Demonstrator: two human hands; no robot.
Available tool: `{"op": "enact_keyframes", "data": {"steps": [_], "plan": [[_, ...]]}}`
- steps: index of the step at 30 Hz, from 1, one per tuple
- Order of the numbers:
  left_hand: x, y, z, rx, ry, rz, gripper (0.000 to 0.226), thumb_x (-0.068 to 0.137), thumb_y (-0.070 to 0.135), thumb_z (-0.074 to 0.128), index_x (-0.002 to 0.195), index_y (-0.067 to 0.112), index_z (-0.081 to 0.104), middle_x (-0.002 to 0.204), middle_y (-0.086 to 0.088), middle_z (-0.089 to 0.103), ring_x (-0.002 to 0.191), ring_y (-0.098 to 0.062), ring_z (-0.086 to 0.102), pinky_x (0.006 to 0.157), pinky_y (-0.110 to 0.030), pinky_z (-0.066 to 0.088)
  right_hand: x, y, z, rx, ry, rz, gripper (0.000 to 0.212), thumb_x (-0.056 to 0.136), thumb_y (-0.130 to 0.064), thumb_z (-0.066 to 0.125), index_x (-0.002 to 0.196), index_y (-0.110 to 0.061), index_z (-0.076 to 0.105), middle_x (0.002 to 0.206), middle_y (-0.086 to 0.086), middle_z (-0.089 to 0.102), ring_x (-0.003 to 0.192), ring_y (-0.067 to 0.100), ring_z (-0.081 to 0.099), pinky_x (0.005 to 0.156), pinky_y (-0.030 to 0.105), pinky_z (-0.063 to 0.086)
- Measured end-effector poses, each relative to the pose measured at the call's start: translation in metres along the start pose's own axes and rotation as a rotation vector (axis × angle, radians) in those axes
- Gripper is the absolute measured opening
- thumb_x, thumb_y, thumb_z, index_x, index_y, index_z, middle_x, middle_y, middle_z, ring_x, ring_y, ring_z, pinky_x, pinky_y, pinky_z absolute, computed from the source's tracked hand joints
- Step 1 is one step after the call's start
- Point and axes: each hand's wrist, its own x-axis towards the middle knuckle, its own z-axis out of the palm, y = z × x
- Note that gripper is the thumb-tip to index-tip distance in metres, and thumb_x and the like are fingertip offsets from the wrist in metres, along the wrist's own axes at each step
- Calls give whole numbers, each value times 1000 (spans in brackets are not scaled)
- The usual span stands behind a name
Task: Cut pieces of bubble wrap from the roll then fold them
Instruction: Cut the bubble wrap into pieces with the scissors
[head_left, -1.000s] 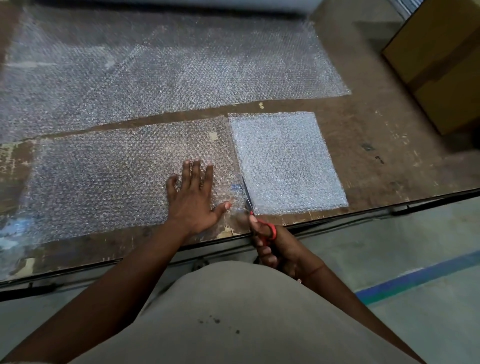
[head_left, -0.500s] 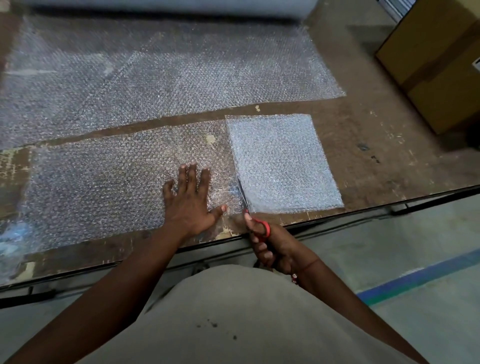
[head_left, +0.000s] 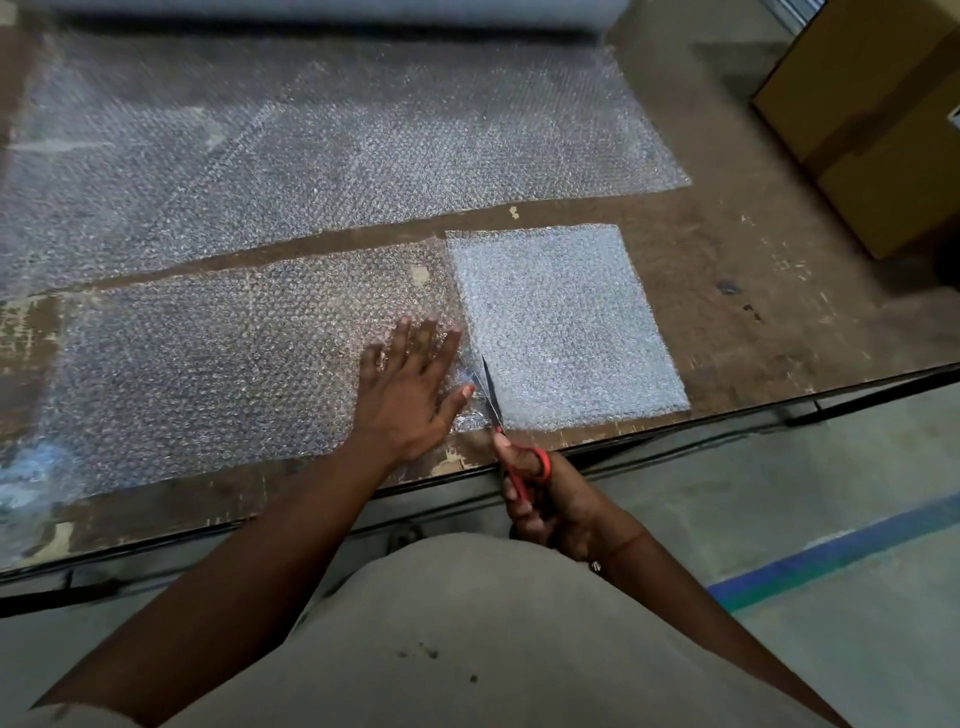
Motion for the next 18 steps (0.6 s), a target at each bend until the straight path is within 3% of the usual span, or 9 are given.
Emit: {"op": "enact_keyframes", "data": {"steps": [3,11,13,17,18], "plan": [[2,-7,7,74,-28,-28,86,94,80,-6,169,37,-14,178,-4,-20,163,-31,-21,129,-64,1,1,-2,-2,-6,-12,-11,36,88,-46,79,120,-29,78,66,0,50,47,8,35,40,16,20],[-2,-4,1,91,-71,-84,90,97,76,13,170,31,-13,177,-6,-20,163,-34,-19,127,-70,1,-2,-1,-3,-83,-20,-4,13,83,-47,79,86,-36,85,66,-1,48,46,7,34,43,18,15],[-2,-1,0,101,-77,-92,89,101,74,21,170,29,-13,177,-7,-20,163,-35,-19,127,-70,1,-4,-3,-2,-103,-10,-5,19,83,-48,78,71,-33,82,67,0,47,46,7,34,41,19,15],[-2,-1,1,101,-82,-94,90,99,74,18,170,29,-14,177,-8,-23,163,-35,-19,126,-71,4,-8,-4,-1,-103,-11,-13,16,87,-46,77,93,-35,86,66,-1,47,48,7,33,42,20,14],[-2,-2,2,95,-84,-93,91,96,74,14,170,29,-14,176,-8,-23,163,-35,-20,126,-72,4,-9,-4,-1,-111,-14,-9,16,86,-46,77,91,-34,86,65,-2,47,47,7,34,43,20,14]]}}
